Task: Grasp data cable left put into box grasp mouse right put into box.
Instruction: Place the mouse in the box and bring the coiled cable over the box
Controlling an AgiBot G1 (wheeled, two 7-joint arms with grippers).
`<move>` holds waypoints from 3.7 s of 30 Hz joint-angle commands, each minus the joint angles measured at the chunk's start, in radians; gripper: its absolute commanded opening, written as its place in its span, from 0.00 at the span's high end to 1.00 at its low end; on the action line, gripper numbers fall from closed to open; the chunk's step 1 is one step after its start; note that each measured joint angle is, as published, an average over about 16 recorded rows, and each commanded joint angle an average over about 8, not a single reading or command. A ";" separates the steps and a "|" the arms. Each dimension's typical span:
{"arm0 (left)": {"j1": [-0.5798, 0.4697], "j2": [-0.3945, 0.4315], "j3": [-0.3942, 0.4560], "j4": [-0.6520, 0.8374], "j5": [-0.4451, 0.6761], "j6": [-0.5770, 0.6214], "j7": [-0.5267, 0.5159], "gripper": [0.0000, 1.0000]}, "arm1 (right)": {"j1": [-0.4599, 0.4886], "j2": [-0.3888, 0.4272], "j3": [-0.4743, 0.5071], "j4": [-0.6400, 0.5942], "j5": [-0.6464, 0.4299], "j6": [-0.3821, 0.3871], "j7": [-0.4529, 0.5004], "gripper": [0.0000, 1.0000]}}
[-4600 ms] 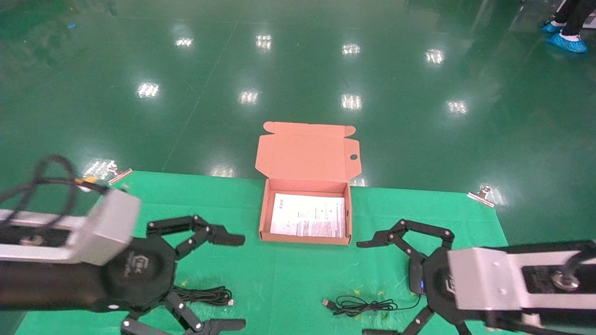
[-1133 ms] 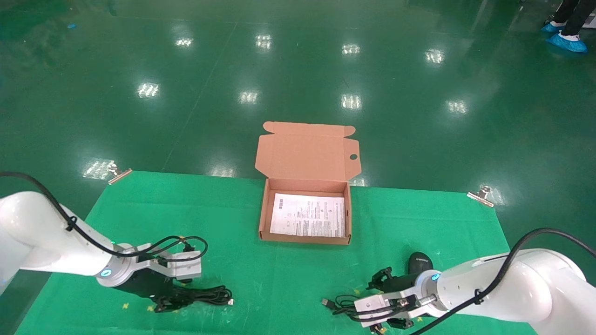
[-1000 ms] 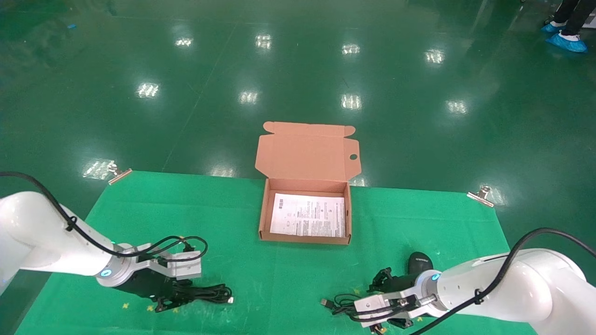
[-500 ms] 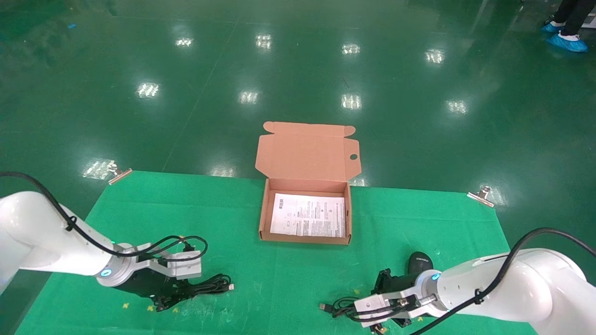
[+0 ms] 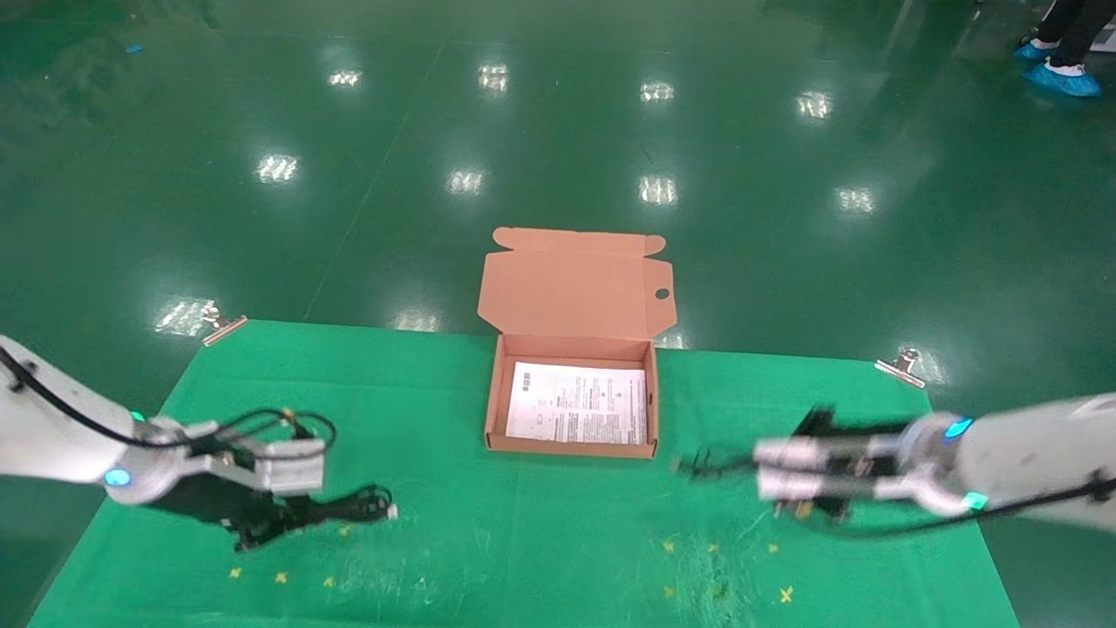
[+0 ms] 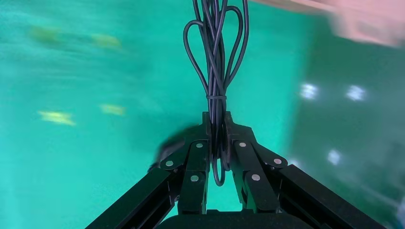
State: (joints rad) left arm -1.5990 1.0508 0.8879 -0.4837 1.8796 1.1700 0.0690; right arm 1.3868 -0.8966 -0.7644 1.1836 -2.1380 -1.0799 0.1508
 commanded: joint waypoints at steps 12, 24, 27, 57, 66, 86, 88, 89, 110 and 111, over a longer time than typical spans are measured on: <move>-0.055 -0.071 -0.039 -0.354 0.063 -0.146 -0.168 1.00 | 0.175 -0.057 0.104 -0.033 0.032 0.128 0.045 1.00; -0.111 0.014 -0.057 -0.397 0.154 -0.315 -0.239 1.00 | 0.320 -0.272 0.120 -0.217 0.116 0.243 -0.075 1.00; -0.121 0.033 -0.059 -0.381 0.169 -0.348 -0.239 1.00 | 0.351 -0.319 0.124 -0.276 0.144 0.261 -0.111 1.00; -0.099 0.011 -0.039 -0.358 0.241 -0.340 -0.302 1.00 | 0.312 -0.438 0.107 -0.464 0.247 0.285 -0.241 1.00; -0.088 -0.019 -0.025 -0.410 0.307 -0.297 -0.385 1.00 | 0.264 -0.460 0.038 -0.493 0.286 0.305 -0.239 1.00; -0.072 -0.035 -0.020 -0.476 0.350 -0.281 -0.453 1.00 | 0.200 -0.467 -0.171 -0.544 0.496 0.413 -0.150 1.00; -0.072 -0.035 -0.020 -0.478 0.351 -0.280 -0.455 1.00 | 0.198 -0.467 -0.191 -0.573 0.512 0.425 -0.126 1.00; -0.071 -0.035 -0.020 -0.479 0.352 -0.280 -0.455 1.00 | 0.196 -0.468 -0.201 -0.587 0.519 0.431 -0.115 1.00; -0.070 -0.036 -0.020 -0.484 0.355 -0.279 -0.460 1.00 | 0.208 -0.474 -0.392 -0.706 0.560 0.514 0.018 0.00; -0.070 -0.036 -0.020 -0.484 0.355 -0.279 -0.460 1.00 | 0.209 -0.473 -0.392 -0.705 0.561 0.515 0.018 0.00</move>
State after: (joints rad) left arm -1.6683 1.0151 0.8678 -0.9679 2.2335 0.8913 -0.3907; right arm 1.5932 -1.3643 -1.1516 0.4872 -1.5771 -0.5686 0.1673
